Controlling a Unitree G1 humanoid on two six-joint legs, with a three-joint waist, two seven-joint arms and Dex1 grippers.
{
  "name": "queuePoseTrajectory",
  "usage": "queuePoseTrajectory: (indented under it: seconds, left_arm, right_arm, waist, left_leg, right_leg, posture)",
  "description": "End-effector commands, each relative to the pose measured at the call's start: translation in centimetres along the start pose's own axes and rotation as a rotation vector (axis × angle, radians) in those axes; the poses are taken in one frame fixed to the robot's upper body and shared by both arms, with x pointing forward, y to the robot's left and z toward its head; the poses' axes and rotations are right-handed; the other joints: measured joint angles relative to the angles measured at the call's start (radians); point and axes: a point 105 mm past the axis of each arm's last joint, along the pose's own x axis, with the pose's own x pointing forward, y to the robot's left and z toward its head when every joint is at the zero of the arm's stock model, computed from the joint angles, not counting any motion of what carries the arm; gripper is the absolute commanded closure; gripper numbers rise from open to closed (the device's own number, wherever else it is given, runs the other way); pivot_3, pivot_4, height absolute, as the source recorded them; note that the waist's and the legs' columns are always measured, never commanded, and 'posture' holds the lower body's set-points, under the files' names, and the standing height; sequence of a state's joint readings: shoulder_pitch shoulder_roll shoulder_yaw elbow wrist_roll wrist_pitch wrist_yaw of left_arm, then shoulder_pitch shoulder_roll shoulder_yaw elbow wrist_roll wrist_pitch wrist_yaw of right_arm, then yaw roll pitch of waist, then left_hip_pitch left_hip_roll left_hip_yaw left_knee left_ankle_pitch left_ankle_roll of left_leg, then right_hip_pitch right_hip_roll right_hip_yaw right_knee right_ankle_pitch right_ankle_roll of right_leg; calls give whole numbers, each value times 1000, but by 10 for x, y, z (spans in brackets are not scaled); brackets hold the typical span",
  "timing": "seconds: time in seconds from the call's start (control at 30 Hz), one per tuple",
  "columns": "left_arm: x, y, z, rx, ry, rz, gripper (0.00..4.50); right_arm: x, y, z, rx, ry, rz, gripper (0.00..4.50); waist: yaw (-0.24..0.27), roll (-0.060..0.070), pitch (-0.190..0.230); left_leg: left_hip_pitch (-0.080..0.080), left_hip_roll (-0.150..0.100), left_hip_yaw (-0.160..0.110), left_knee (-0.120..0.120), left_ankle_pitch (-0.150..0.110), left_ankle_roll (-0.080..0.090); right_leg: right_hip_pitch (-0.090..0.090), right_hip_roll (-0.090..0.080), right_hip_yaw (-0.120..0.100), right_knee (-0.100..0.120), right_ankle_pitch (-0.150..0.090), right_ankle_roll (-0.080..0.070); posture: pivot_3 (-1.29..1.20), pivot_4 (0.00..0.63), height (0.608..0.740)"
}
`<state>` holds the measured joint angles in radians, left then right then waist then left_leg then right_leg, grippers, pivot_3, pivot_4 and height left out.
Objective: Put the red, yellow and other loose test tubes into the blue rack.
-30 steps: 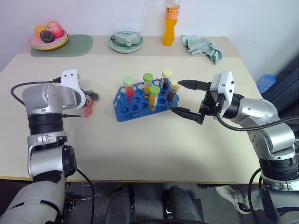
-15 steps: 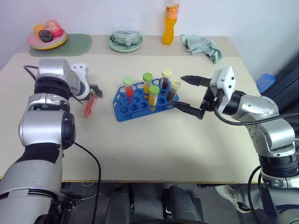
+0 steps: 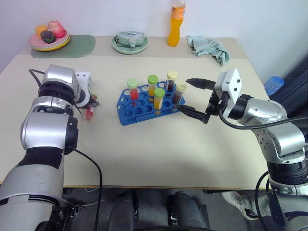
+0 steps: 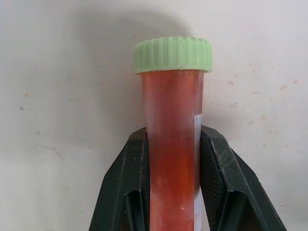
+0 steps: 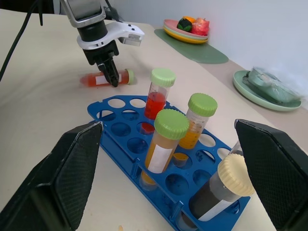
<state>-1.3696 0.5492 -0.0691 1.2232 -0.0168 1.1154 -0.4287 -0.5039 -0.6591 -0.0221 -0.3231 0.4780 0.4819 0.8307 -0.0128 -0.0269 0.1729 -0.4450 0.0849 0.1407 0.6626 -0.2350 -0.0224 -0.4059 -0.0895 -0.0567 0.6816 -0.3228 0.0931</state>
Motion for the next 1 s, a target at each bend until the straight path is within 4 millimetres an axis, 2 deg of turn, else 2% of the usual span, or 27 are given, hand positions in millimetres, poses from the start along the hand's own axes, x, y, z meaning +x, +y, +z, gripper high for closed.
queuePoseTrajectory:
  seconds: [0.03,0.13,0.23,0.33,0.37,0.4,0.47,0.53,0.6,0.63,0.73,0.83,0.9,1.0]
  left_arm:
    - [-8,4,6,-15,-20,-5,3749]
    - [-11,7,11,6,-66,-29,3749]
    - [-21,0,19,95,-213,-133,3749]
    - [-42,2,18,187,-524,-156,3749]
    - [-54,-5,16,226,-672,-209,3749]
    - [-65,-11,12,279,-783,-237,3749]
    - [-70,-14,-8,321,-817,-247,3749]
    - [-77,-21,-19,347,-894,-282,3749]
    - [-96,-29,-23,338,-1035,-386,3749]
    - [-109,-37,-29,340,-1131,-508,3749]
    - [-118,-52,-50,409,-1166,-709,3749]
    - [-119,-62,-52,415,-1193,-802,3749]
    - [-119,-67,-49,424,-1206,-857,3749]
    - [-113,-78,-34,389,-1265,-904,3749]
  right_arm:
    - [-5,-2,12,-42,-36,-10,0]
    - [-5,-1,11,-40,-36,-9,0]
    - [-5,0,8,-37,-36,-12,0]
    - [-7,1,4,-24,-33,-31,0]
    - [-9,2,1,-18,-27,-33,0]
    - [-11,3,-1,-10,-21,-33,0]
    - [-15,8,-8,12,-4,-27,0]
    - [-19,14,-15,32,13,-13,0]
    - [-20,16,-20,47,23,-9,0]
    - [-20,16,-22,50,25,-10,0]
    - [-18,15,-23,54,19,-15,0]
    - [-18,16,-25,58,13,-29,0]
    - [-17,17,-27,61,12,-42,0]
    - [-25,20,-31,64,13,-81,0]
  waist:
    - [0,0,0]
    - [-2,0,0]
    - [-5,0,0]
    - [-7,1,0]
    - [-8,1,0]
    - [-5,1,0]
    - [1,1,0]
    - [5,1,0]
    - [7,0,0]
    - [6,1,0]
    - [0,1,-1]
    - [-2,1,-1]
    - [0,1,-1]
    - [10,1,-1]
  left_leg:
    - [0,0,0,0,0,0]
    - [0,0,0,0,0,0]
    - [0,0,0,0,0,0]
    - [0,1,-1,0,0,0]
    - [1,1,-1,0,0,0]
    - [2,1,-2,0,0,0]
    - [1,1,-3,1,0,0]
    - [1,1,-2,2,0,0]
    - [1,0,-2,2,0,1]
    - [1,0,-2,3,-1,1]
    - [2,0,-3,2,-1,1]
    - [3,1,-3,2,0,1]
    - [2,1,-3,2,0,1]
    - [2,0,-3,2,-1,1]
  right_leg:
    - [0,0,0,0,0,0]
    - [0,0,0,0,0,0]
    - [0,0,0,1,0,0]
    - [0,0,1,1,0,0]
    - [0,0,2,1,0,0]
    - [0,-1,3,1,0,0]
    - [0,0,1,1,0,0]
    - [2,-1,1,1,0,0]
    - [4,-1,1,1,0,0]
    - [4,-1,0,1,0,0]
    - [4,-1,0,0,0,0]
    - [4,0,0,1,0,0]
    - [4,0,0,1,0,0]
    - [6,0,0,-1,0,0]
  posture:
    - [0,150,740]
    - [0,150,740]
    - [0,150,740]
    - [0,150,740]
    - [0,150,740]
    - [0,150,740]
    - [0,150,740]
    - [0,150,740]
    - [0,150,740]
    - [0,150,740]
    - [0,150,740]
    - [0,150,740]
    - [0,150,740]
    - [0,150,740]
